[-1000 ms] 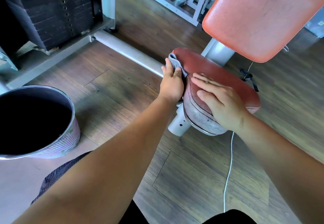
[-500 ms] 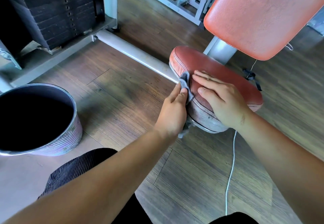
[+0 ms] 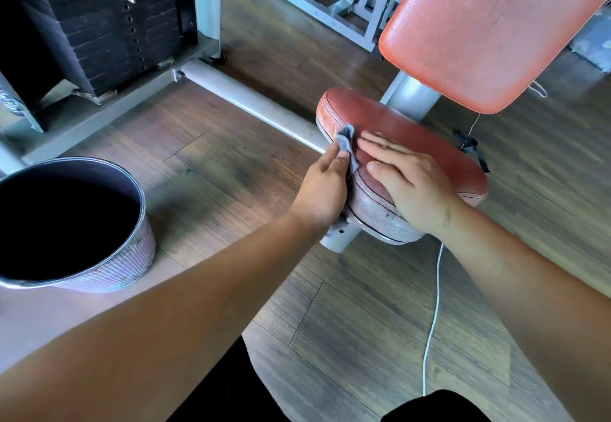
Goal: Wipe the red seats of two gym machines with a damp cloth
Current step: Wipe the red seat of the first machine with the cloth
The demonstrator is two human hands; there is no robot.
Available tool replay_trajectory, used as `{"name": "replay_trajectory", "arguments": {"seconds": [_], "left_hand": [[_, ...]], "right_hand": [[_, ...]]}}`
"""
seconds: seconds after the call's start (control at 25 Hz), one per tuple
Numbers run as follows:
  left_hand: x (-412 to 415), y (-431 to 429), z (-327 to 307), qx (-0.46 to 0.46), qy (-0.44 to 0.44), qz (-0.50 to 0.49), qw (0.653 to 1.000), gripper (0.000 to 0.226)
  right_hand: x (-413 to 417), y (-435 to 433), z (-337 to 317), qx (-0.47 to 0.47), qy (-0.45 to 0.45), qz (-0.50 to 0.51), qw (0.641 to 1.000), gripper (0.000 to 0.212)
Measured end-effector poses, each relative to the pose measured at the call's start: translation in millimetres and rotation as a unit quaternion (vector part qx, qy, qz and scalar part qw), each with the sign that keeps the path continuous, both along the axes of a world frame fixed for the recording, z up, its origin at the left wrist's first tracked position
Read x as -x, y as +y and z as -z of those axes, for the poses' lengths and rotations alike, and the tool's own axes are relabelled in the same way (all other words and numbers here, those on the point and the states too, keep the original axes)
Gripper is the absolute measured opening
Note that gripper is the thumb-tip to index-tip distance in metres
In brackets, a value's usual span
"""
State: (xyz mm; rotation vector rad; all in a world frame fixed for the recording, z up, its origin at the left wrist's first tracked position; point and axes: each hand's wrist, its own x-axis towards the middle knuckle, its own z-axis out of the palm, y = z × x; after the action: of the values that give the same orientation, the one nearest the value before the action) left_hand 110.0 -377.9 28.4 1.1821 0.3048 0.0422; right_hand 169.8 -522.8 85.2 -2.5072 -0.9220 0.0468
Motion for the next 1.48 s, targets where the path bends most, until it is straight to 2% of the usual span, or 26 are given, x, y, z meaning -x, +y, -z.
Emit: {"name": "replay_trajectory", "arguments": {"seconds": [0.08,0.2,0.28,0.4,0.52,0.6,0.72,0.84,0.96,1.04,1.12,1.2,1.32,1.36,1.48], "left_hand": [[-10.0,-1.4,-7.1,0.001,0.008,-0.016,1.0,0.05],[19.9,-10.9,-0.2,0.043,0.002,-0.007,0.999,0.042],[30.9,-1.0,-0.9,0.025,0.025,0.002,0.999,0.038],[23.5,19.8,-19.9,-0.103,0.063,-0.003,0.993,0.031],[22.8,28.1,-50.4,-0.253,0.086,-0.008,0.963,0.022],[24.3,31.9,-86.1,-0.3,0.106,-0.008,0.948,0.02],[31.3,28.2,-159.7,-0.282,0.126,-0.006,0.951,0.026],[37.9,10.1,-229.9,-0.209,0.13,-0.021,0.969,0.024],[46.1,-18.1,-311.6,-0.097,0.164,-0.031,0.981,0.022],[56.0,-39.8,-367.3,-0.035,0.207,-0.034,0.977,0.024],[69.0,-63.1,-413.8,0.024,0.244,-0.023,0.969,0.025],[82.5,-82.3,-444.2,0.069,0.26,-0.026,0.963,0.031],[96.4,-106.3,-475.7,0.033,0.241,0.051,0.969,0.042],[99.2,-112.6,-484.3,-0.002,0.225,0.093,0.97,0.038],[94.1,-124.2,-506.4,-0.166,0.14,0.191,0.957,0.029]], "right_hand": [[-0.4,-0.4,-0.8,-0.002,0.005,0.0,1.0,0.05],[0.1,-0.2,0.4,0.004,0.001,-0.001,1.0,0.05],[-1.1,-0.7,1.2,0.001,0.004,0.002,1.0,0.049],[0.6,-1.5,-2.8,0.006,0.011,0.008,1.0,0.047],[5.4,2.1,-7.3,0.078,0.021,0.009,0.997,0.045],[13.5,7.7,-30.4,0.086,0.079,0.036,0.993,0.044],[35.1,20.0,-93.6,-0.042,0.174,0.106,0.978,0.043],[64.3,27.9,-157.6,-0.174,0.236,0.159,0.943,0.044],[95.1,20.7,-228.1,-0.315,0.31,0.247,0.863,0.031],[115.5,8.6,-284.2,-0.382,0.331,0.261,0.822,0.022],[131.4,-12.2,-330.2,-0.397,0.313,0.264,0.821,0.022],[142.8,-33.5,-365.4,-0.391,0.3,0.268,0.828,0.031],[158.8,-69.1,-397.9,-0.361,0.243,0.327,0.839,0.03],[163.4,-78.1,-404.0,-0.34,0.231,0.342,0.845,0.027],[171.0,-100.0,-415.3,-0.312,0.193,0.381,0.849,0.045]]}}
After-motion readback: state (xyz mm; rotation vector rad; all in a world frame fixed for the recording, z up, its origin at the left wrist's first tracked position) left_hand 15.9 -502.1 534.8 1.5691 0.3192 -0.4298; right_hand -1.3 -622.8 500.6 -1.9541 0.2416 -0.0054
